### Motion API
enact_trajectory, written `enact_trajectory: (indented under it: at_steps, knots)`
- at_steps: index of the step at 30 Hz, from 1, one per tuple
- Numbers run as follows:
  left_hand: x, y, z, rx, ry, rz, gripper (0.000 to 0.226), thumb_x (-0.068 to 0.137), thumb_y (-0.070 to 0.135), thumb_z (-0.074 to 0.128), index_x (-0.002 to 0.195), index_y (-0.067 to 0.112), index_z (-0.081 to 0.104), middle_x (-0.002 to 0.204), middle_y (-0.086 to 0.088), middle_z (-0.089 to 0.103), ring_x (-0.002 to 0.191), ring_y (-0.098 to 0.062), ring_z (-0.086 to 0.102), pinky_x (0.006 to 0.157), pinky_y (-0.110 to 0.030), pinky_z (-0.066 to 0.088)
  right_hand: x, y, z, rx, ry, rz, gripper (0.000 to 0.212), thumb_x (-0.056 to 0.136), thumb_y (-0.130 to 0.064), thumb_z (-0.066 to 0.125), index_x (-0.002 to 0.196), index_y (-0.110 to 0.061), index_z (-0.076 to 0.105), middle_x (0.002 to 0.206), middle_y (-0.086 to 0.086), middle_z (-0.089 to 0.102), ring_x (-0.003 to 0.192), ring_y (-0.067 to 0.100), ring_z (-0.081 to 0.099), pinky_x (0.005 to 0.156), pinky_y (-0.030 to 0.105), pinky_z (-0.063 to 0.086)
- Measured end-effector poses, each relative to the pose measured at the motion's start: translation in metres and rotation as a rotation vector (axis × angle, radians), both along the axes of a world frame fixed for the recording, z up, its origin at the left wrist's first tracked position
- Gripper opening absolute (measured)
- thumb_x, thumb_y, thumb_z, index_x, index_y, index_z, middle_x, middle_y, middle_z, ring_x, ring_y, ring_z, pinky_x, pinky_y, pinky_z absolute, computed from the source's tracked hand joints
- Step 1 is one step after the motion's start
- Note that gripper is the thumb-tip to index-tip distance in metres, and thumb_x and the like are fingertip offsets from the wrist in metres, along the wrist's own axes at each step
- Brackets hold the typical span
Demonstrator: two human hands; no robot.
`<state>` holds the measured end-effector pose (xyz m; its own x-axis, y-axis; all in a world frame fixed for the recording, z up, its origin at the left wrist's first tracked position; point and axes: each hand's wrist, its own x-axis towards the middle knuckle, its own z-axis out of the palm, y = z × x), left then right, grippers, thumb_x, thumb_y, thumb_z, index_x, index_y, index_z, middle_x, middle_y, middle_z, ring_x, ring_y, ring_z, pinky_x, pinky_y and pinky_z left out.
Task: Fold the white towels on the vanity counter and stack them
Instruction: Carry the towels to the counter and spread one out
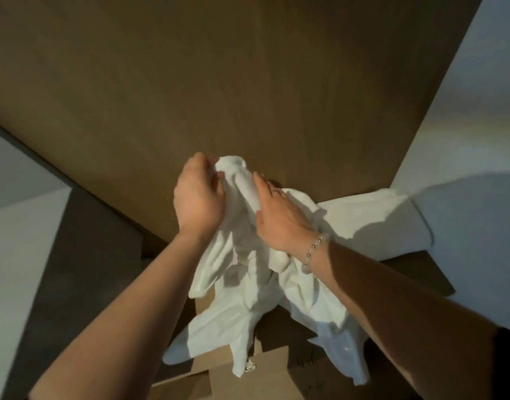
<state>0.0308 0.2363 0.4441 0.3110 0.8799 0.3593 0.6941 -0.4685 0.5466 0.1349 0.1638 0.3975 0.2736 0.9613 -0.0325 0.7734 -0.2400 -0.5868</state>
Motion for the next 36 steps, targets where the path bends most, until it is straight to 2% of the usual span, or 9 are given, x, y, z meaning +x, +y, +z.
enact_trajectory:
  at_steps: [3, 8, 16, 19, 22, 25, 27, 31, 36]
  knots:
    - [0.001, -0.009, 0.035, 0.036, -0.083, -0.03, 0.008, 0.092, 0.013, 0.052, 0.099, 0.014, 0.054, 0.099, 0.004, 0.055, 0.085, -0.007, 0.049, 0.066, -0.012, 0.029, -0.004, 0.009, 0.049, 0.061, 0.015, -0.051, 0.072, 0.094, -0.012, 0.041, 0.15, -0.018, -0.004, 0.147, 0.017, 0.033, 0.128, 0.033, 0.041, 0.102, 0.036, 0.034]
    - [-0.006, -0.017, 0.107, 0.071, -0.176, -0.052, 0.011, 0.09, 0.012, 0.053, 0.101, 0.011, 0.055, 0.104, 0.003, 0.058, 0.09, -0.011, 0.054, 0.072, -0.017, 0.034, -0.009, 0.002, 0.122, 0.164, -0.029, -0.046, 0.072, 0.095, -0.015, 0.042, 0.15, -0.017, -0.006, 0.134, 0.019, 0.049, 0.111, 0.032, 0.055, 0.082, 0.032, 0.042]
    - [-0.017, -0.044, 0.217, 0.146, -0.239, -0.078, 0.007, 0.089, 0.013, 0.053, 0.096, 0.014, 0.054, 0.104, -0.001, 0.06, 0.092, -0.018, 0.057, 0.074, -0.023, 0.036, -0.012, -0.016, 0.248, 0.3, -0.078, -0.028, 0.078, 0.094, -0.023, 0.049, 0.149, -0.028, -0.006, 0.13, 0.01, 0.055, 0.107, 0.029, 0.059, 0.092, 0.045, 0.048]
    - [-0.02, -0.057, 0.251, 0.201, -0.278, -0.086, 0.009, 0.088, 0.012, 0.055, 0.097, 0.014, 0.057, 0.102, 0.001, 0.061, 0.087, -0.014, 0.055, 0.07, -0.017, 0.031, -0.016, -0.028, 0.286, 0.342, -0.102, -0.014, 0.064, 0.093, -0.021, 0.048, 0.147, -0.028, 0.014, 0.131, 0.01, 0.054, 0.112, 0.03, 0.056, 0.094, 0.044, 0.046]
    - [-0.025, -0.069, 0.275, 0.239, -0.337, -0.124, 0.014, 0.085, 0.012, 0.058, 0.098, 0.016, 0.062, 0.092, 0.008, 0.059, 0.077, -0.003, 0.05, 0.064, -0.007, 0.032, -0.018, -0.042, 0.311, 0.385, -0.106, -0.041, 0.037, 0.093, -0.021, 0.046, 0.129, -0.024, 0.037, 0.119, 0.008, 0.06, 0.104, 0.03, 0.059, 0.082, 0.039, 0.049]
    - [-0.032, -0.084, 0.29, 0.271, -0.427, -0.245, 0.015, 0.08, 0.021, 0.06, 0.095, 0.026, 0.061, 0.091, 0.012, 0.062, 0.08, 0.0, 0.056, 0.069, -0.006, 0.04, -0.02, -0.06, 0.332, 0.432, -0.086, -0.08, 0.028, 0.092, -0.018, 0.049, 0.119, -0.019, 0.042, 0.115, 0.007, 0.06, 0.103, 0.028, 0.06, 0.083, 0.038, 0.05]
    - [-0.037, -0.09, 0.29, 0.21, -0.465, -0.311, 0.019, 0.079, 0.031, 0.06, 0.097, 0.027, 0.058, 0.093, 0.012, 0.064, 0.086, 0.0, 0.059, 0.073, -0.01, 0.045, -0.02, -0.07, 0.342, 0.448, -0.065, -0.099, 0.026, 0.089, -0.015, 0.049, 0.115, -0.018, 0.042, 0.116, 0.008, 0.059, 0.106, 0.032, 0.057, 0.082, 0.036, 0.046]
    - [-0.049, -0.091, 0.278, -0.107, -0.496, -0.306, 0.027, 0.086, 0.036, 0.065, 0.105, 0.019, 0.059, 0.098, 0.011, 0.064, 0.089, 0.001, 0.06, 0.072, -0.007, 0.043, -0.021, -0.084, 0.356, 0.48, -0.038, -0.1, 0.024, 0.086, -0.012, 0.047, 0.109, -0.019, 0.043, 0.113, 0.008, 0.059, 0.102, 0.033, 0.056, 0.083, 0.042, 0.049]
    - [-0.056, -0.101, 0.256, -0.328, -0.412, -0.325, 0.038, 0.088, 0.056, 0.05, 0.08, 0.019, 0.055, 0.078, 0.011, 0.054, 0.072, -0.004, 0.049, 0.065, -0.013, 0.04, -0.014, -0.097, 0.37, 0.542, -0.013, -0.128, 0.021, 0.084, -0.011, 0.045, 0.104, -0.02, 0.043, 0.11, 0.01, 0.058, 0.103, 0.036, 0.054, 0.081, 0.038, 0.046]
